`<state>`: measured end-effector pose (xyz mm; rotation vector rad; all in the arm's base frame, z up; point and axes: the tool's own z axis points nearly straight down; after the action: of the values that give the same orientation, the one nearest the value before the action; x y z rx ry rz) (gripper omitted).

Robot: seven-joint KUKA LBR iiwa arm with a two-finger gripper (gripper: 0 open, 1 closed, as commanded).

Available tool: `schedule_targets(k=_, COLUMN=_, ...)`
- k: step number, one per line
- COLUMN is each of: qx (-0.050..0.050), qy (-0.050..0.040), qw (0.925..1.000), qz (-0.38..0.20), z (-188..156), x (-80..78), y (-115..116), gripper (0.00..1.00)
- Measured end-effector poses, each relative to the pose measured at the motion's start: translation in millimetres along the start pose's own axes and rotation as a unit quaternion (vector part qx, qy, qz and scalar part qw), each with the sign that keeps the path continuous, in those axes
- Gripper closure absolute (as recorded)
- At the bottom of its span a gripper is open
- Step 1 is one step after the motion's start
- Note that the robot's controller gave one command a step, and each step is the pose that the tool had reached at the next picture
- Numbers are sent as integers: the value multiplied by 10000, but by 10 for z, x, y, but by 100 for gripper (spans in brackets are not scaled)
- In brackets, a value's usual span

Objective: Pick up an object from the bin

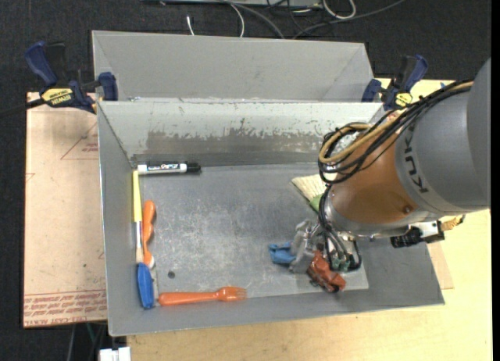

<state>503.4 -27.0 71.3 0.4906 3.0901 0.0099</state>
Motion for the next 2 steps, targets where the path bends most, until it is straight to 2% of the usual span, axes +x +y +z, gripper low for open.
schedule_targets(k=1, qx=2, qy=18, qw=10000, qz=-4, z=-173, x=10, y=0, gripper=100)
schedule_targets(k=2, qx=5, qy=35, qw=10000, qz=-8, z=-502, x=14, y=2, gripper=100)
